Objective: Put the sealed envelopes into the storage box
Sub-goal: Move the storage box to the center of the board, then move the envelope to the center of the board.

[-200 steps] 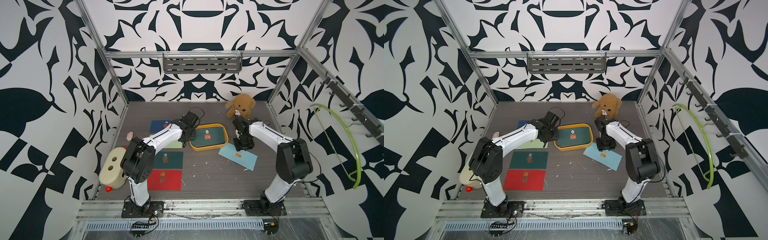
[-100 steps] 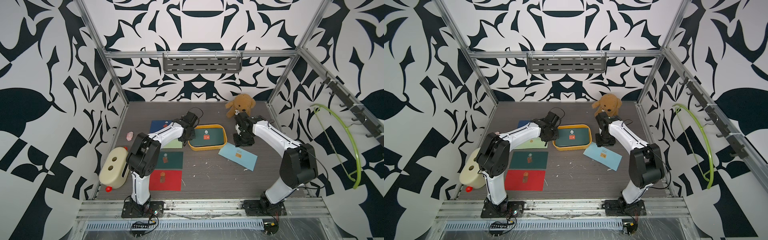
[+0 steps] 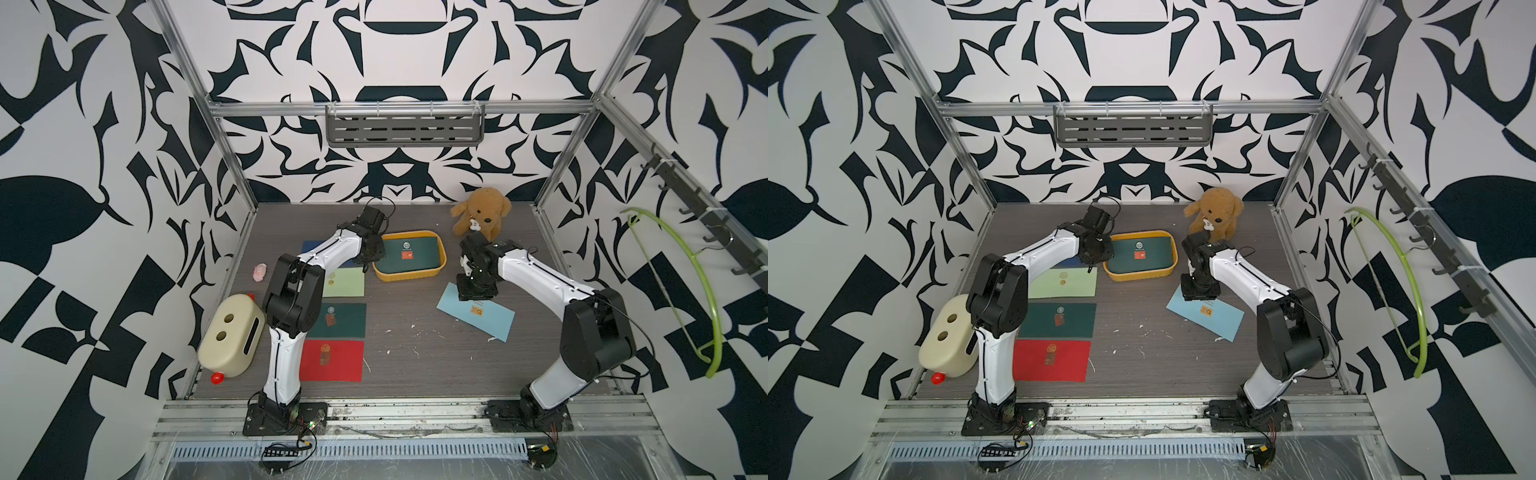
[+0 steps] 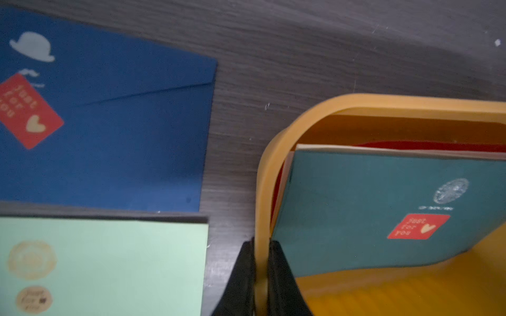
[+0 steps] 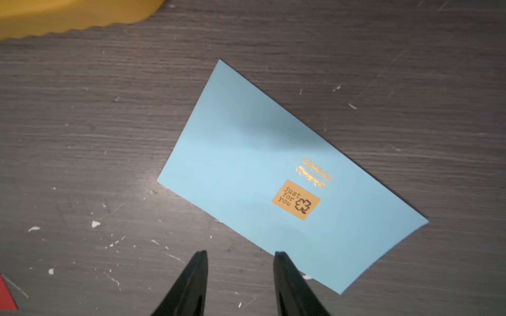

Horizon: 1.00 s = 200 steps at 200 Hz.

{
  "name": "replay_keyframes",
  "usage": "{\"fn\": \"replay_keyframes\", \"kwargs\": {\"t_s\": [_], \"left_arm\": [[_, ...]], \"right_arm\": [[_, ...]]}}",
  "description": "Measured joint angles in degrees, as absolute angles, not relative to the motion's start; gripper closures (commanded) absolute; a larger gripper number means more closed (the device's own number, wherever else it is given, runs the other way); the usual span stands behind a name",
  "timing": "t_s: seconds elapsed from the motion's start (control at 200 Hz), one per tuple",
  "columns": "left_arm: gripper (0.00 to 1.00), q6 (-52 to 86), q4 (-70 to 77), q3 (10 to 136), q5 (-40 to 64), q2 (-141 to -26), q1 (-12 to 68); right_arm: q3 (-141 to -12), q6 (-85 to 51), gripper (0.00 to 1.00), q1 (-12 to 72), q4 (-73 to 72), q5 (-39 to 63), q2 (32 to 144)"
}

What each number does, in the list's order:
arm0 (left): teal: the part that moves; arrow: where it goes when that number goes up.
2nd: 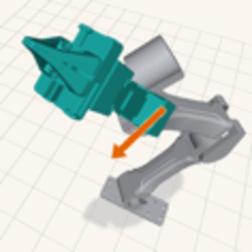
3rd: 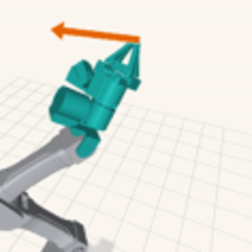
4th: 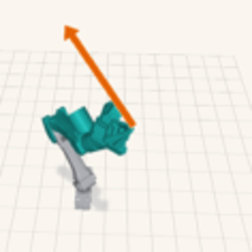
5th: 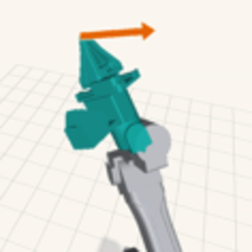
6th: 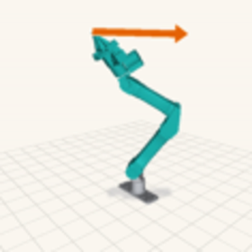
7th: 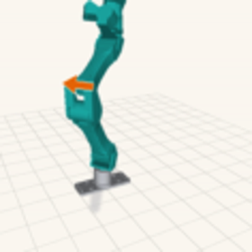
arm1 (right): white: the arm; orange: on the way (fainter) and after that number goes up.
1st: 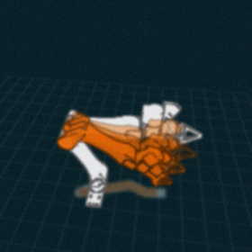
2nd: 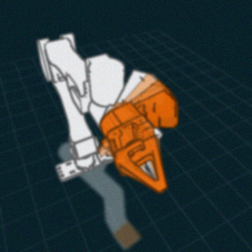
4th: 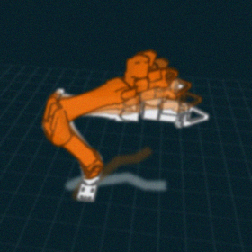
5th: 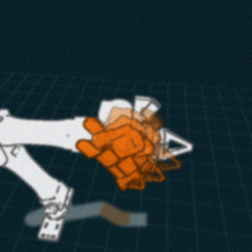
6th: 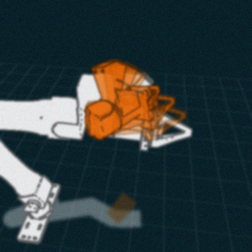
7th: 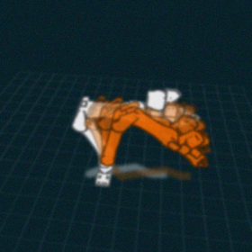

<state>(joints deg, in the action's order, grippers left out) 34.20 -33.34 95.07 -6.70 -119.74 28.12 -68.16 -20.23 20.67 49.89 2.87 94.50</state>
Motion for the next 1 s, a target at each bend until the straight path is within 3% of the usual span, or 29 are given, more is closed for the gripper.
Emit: {"fn": "replay_keyframes", "kwargs": {"t_s": [0.115, 0.21, 0.63, 1.0], "left_arm": [[0.59, 33.3, -33.5, 95.5, -5.5, -119.9, 27.9], [0.54, 33.1, -33.5, 94.8, -4.7, -119.6, 27.9], [0.51, 38.1, -34.0, 75.5, -4.1, -96.1, 33.2], [0.51, 45.7, -32.9, 62.1, -3.9, -90.5, 38.5]], "right_arm": [[-67.7, -23.2, 0.54, 20.7, 46.8, 2.7, 96.4], [-67.7, -25.6, 0.55, 20.6, 43.8, 2.5, 98.5], [-66.5, -27.7, 0.57, 22.1, 38.8, 2.1, 105.4], [-67.7, -25.6, 0.57, 35.0, 38.9, -0.1, 106.6]]}}
